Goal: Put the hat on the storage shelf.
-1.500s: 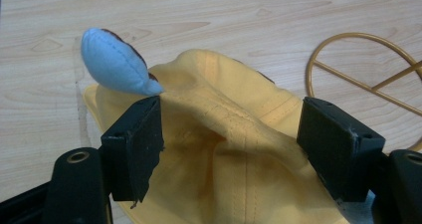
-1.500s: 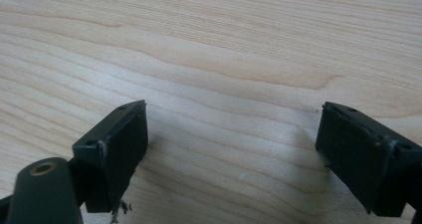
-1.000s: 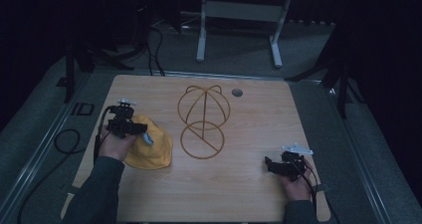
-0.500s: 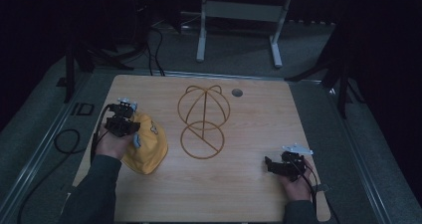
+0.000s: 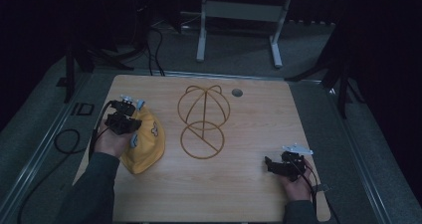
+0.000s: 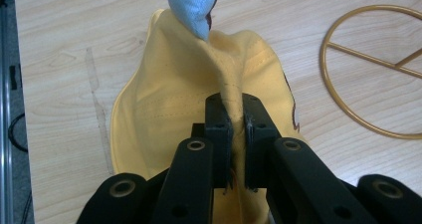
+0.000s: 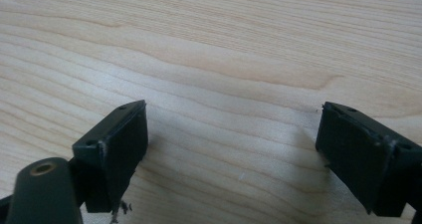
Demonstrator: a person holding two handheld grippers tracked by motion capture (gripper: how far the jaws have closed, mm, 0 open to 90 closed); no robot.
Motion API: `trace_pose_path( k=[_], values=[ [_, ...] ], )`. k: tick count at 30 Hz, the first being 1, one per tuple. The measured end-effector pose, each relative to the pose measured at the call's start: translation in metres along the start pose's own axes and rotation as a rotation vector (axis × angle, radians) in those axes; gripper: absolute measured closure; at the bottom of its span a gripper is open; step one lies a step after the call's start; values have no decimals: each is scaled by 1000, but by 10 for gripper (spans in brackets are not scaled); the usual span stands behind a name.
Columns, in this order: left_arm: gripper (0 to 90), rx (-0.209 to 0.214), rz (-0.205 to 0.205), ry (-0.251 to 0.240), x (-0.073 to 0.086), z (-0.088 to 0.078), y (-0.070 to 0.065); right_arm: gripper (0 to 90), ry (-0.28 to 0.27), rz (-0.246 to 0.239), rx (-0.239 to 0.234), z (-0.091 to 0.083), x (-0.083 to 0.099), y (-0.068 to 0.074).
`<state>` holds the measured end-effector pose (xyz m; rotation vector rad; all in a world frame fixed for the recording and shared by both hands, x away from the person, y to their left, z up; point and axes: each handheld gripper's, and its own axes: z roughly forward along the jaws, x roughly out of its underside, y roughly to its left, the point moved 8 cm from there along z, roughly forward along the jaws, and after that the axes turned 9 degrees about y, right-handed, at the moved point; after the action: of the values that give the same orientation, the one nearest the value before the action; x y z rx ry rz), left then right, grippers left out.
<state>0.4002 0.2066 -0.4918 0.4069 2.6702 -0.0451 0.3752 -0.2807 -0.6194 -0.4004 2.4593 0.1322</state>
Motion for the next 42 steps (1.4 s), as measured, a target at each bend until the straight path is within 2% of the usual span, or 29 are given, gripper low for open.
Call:
trace_pose_path(
  k=[16, 21, 30, 36, 42],
  values=[
    [845, 55, 43, -20, -4, -16, 2, 129, 0, 0, 0, 0, 0, 0],
    [845, 101, 62, -25, -5, -19, 1, 129, 0, 0, 0, 0, 0, 0],
    [845, 149, 110, -40, -6, -26, -1, 129, 0, 0, 0, 0, 0, 0],
    [845, 149, 129, -46, -8, -32, -1, 129, 0, 0, 0, 0, 0, 0],
    [844, 152, 117, -49, -8, -35, 2, 129, 0, 0, 0, 0, 0, 0]
  ],
)
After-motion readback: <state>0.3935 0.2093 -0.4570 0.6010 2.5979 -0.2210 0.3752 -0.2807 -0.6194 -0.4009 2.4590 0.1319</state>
